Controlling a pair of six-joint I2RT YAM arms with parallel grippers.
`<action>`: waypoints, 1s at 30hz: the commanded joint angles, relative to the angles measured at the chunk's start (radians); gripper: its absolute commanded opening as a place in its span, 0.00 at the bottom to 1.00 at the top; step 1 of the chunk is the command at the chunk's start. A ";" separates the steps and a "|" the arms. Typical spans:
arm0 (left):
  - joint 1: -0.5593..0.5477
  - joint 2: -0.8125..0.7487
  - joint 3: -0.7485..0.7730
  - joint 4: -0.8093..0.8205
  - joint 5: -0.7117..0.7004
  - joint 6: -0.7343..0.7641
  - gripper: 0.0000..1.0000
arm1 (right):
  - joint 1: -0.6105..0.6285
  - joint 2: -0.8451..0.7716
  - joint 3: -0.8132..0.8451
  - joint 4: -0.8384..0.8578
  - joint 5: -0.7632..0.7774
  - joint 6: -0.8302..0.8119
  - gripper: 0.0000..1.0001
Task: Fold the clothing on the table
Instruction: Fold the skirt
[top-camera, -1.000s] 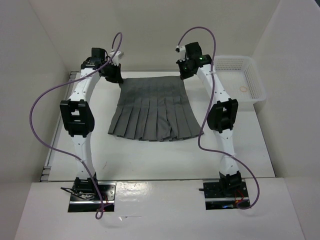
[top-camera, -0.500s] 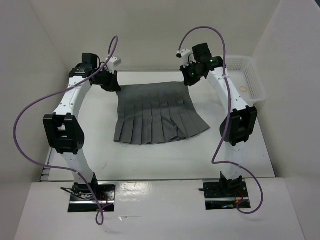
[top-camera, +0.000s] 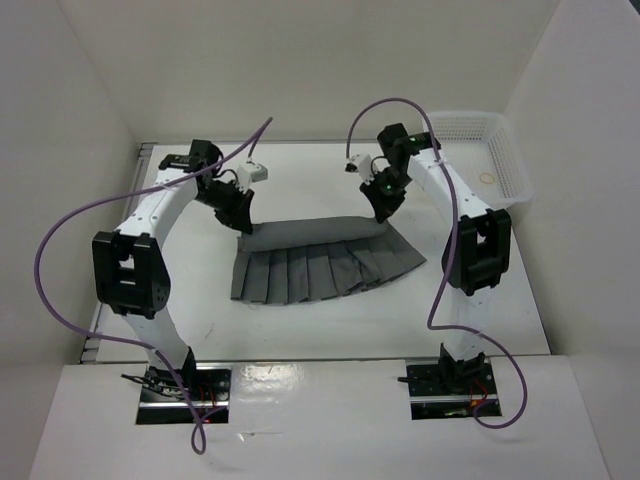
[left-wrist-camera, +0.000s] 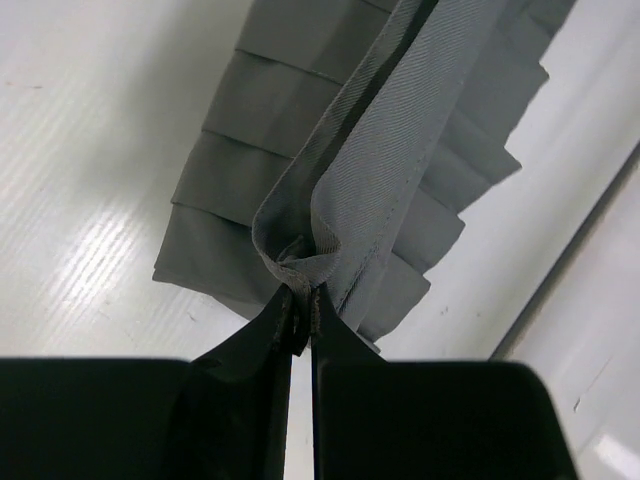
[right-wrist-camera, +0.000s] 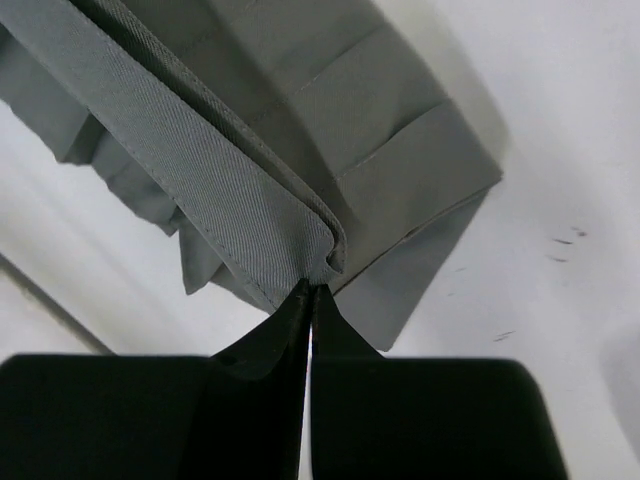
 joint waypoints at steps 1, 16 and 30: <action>-0.020 -0.080 -0.001 -0.144 -0.020 0.142 0.00 | 0.036 -0.103 -0.067 -0.082 0.035 -0.095 0.00; -0.344 -0.224 -0.268 -0.072 -0.321 0.078 0.26 | 0.272 -0.212 -0.484 -0.082 -0.013 -0.090 0.55; -0.330 -0.430 -0.242 -0.048 -0.326 -0.030 0.56 | 0.327 -0.256 -0.407 -0.082 0.010 -0.070 0.85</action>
